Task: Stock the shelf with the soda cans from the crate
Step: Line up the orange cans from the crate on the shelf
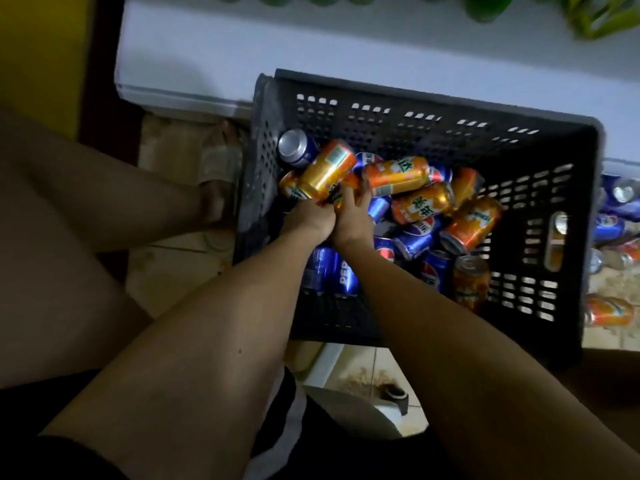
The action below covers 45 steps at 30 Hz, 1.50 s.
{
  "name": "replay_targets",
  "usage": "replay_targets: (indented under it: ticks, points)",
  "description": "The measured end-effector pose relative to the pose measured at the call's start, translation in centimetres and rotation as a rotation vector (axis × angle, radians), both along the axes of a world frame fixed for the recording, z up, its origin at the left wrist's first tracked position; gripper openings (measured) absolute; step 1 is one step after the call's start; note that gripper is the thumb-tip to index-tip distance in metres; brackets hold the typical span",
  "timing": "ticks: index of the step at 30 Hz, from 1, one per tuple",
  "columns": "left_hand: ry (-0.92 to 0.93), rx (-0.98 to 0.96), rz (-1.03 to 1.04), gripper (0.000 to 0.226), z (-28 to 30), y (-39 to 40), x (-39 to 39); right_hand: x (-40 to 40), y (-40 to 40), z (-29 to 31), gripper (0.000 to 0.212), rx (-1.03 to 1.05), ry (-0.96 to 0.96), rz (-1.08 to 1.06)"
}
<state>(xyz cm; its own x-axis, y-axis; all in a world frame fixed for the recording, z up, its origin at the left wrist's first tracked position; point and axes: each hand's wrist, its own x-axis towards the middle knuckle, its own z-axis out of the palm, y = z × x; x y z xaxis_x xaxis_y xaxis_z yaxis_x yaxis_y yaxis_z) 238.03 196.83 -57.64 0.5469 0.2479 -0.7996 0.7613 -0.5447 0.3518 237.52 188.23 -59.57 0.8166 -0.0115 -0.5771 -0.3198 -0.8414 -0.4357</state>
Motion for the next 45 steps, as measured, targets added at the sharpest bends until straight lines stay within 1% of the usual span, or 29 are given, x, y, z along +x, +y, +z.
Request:
replay_targets:
  ticks: [3, 5, 7, 9, 11, 15, 18, 22, 27, 30, 32, 35, 36, 38, 40, 42, 43, 45]
  points:
    - [0.021, -0.014, 0.018, 0.038, -1.4, 1.1, -0.3, 0.2, 0.8, -1.1, 0.053, -0.068, -0.073, -0.058]
    - [0.048, -0.014, 0.033, 0.04, -2.1, 1.8, -0.6, 0.0, 0.7, -1.4, 0.06, -0.105, -0.115, -0.061]
    - [0.068, -0.012, 0.054, 0.045, -2.5, 2.1, -0.5, -0.1, 0.2, -1.3, 0.068, -0.062, -0.136, -0.048]
    - [0.061, -0.023, 0.065, 0.046, -2.1, 2.0, -0.2, -0.2, -0.7, -0.9, 0.069, 0.03, -0.171, -0.072]
    - [0.039, -0.043, 0.06, 0.045, -1.3, 1.5, 0.3, 0.1, -1.8, 0.0, 0.066, 0.132, -0.166, -0.149]
    - [0.003, -0.068, 0.05, 0.047, 0.5, 1.2, 0.6, 0.2, -4.8, 2.2, 0.067, 0.445, -0.05, -0.444]
    - [-0.025, -0.126, 0.062, 0.045, 1.9, 1.0, 0.0, -1.2, -7.4, 3.1, 0.064, 0.566, 0.021, -0.569]
    - [-0.081, -0.088, 0.025, 0.046, 3.7, 0.1, -1.1, -3.2, -9.8, 4.4, 0.076, 0.725, 0.168, -0.807]
    - [-0.171, -0.145, 0.006, 0.048, 6.4, -1.6, -1.7, -4.6, -11.5, 6.9, 0.061, 0.977, 0.184, -0.88]
    - [-0.234, -0.184, -0.065, 0.046, 8.6, -2.7, -1.3, -5.0, -11.9, 8.9, 0.056, 1.157, 0.148, -0.974]
    - [-0.273, -0.146, -0.133, 0.044, 9.8, -3.1, -1.1, -4.8, -12.1, 10.4, 0.052, 1.293, 0.135, -1.018]
    - [-0.402, -0.104, -0.232, 0.041, 12.2, -3.4, -0.4, -3.4, -12.4, 13.3, 0.043, 1.443, 0.079, -1.062]
    - [-0.442, -0.103, -0.272, 0.042, 13.3, -3.4, 0.1, -2.7, -12.5, 14.3, 0.041, 1.459, 0.056, -1.049]
    - [-0.542, -0.05, -0.354, 0.044, 15.7, -3.3, 1.6, -1.0, -12.5, 17.0, 0.045, 1.444, -0.006, -0.985]
    - [-0.688, 0.039, -0.454, 0.043, 18.9, -3.1, 3.8, 0.9, -12.6, 20.1, 0.05, 1.367, -0.102, -0.93]
    - [-0.83, 0.13, -0.587, 0.04, 22.5, -2.9, 6.2, 2.6, -12.7, 23.8, 0.058, 1.226, -0.187, -0.863]
    - [-0.897, 0.169, -0.651, 0.038, 24.5, -2.9, 7.4, 3.5, -12.7, 25.8, 0.056, 1.158, -0.223, -0.828]
    - [-1.049, 0.241, -0.764, 0.035, 28.9, -2.9, 9.6, 5.0, -12.9, 29.8, 0.041, 1.068, -0.292, -0.778]
